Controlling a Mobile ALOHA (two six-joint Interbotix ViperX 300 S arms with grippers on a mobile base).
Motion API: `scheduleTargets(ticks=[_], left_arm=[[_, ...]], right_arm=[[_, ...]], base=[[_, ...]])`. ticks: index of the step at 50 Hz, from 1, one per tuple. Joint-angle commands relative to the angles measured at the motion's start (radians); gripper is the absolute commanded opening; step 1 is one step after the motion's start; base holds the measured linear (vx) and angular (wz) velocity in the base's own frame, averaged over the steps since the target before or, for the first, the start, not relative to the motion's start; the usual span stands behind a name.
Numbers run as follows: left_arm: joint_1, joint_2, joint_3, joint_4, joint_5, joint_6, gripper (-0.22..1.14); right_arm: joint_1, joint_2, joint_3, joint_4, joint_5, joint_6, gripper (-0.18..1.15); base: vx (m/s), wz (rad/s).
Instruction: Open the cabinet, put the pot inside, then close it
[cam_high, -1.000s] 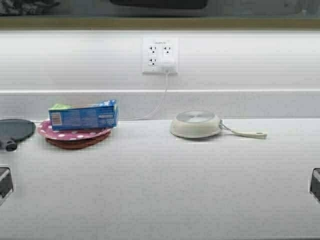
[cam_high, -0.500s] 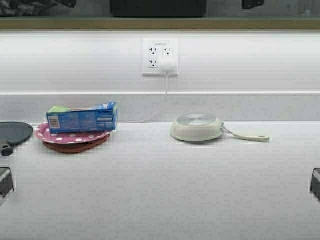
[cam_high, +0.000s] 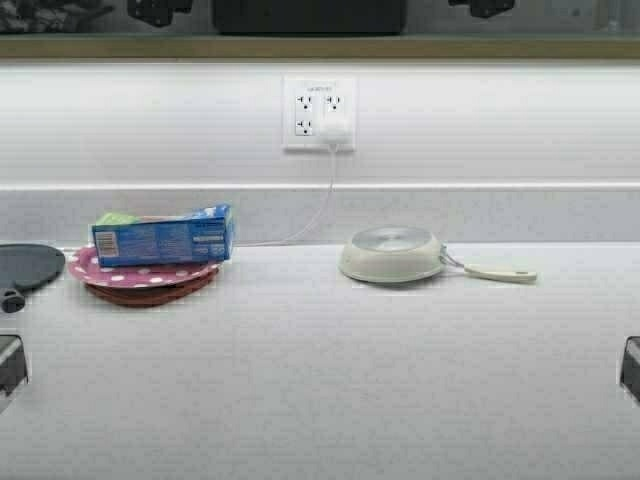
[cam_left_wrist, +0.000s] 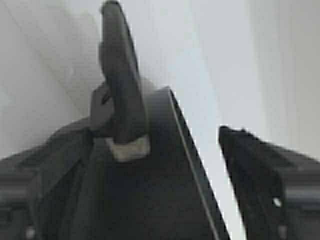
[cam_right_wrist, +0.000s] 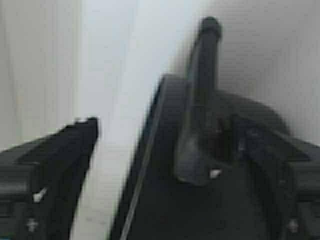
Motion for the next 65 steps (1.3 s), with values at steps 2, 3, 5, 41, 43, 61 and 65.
scheduleTargets(ticks=[2, 3, 5, 41, 43, 61, 65], left_arm=[[0.017, -0.052, 0.014, -0.002, -0.017, 0.000, 1.01], [0.020, -0.057, 0.018, -0.002, -0.018, 0.000, 1.01], [0.028, -0.066, 0.029, -0.005, -0.021, 0.000, 1.02], [0.032, -0.285, 0.255, 0.009, -0.069, -0.018, -0.07], [0.026, -0.295, 0.267, 0.017, -0.069, -0.009, -0.07], [-0.040, -0.465, 0.319, 0.071, 0.186, 0.391, 0.03], [-0.040, -0.526, 0.316, 0.066, 0.296, 0.549, 0.03]], right_arm=[[-0.008, -0.043, 0.002, 0.011, -0.008, -0.014, 1.04], [-0.009, -0.044, 0.008, 0.012, -0.008, -0.014, 1.04], [-0.012, -0.048, 0.018, 0.014, -0.008, -0.014, 1.04], [-0.029, -0.258, 0.291, 0.081, -0.084, -0.080, 0.66], [-0.028, -0.273, 0.310, 0.080, -0.084, -0.094, 0.51], [-0.006, -0.474, 0.391, -0.098, 0.063, -0.534, 0.10], [0.006, -0.518, 0.388, -0.117, 0.230, -0.644, 0.08]], base=[[0.00, 0.00], [0.00, 0.00], [0.00, 0.00], [-0.01, 0.00], [-0.06, 0.00], [-0.10, 0.00], [-0.16, 0.00]])
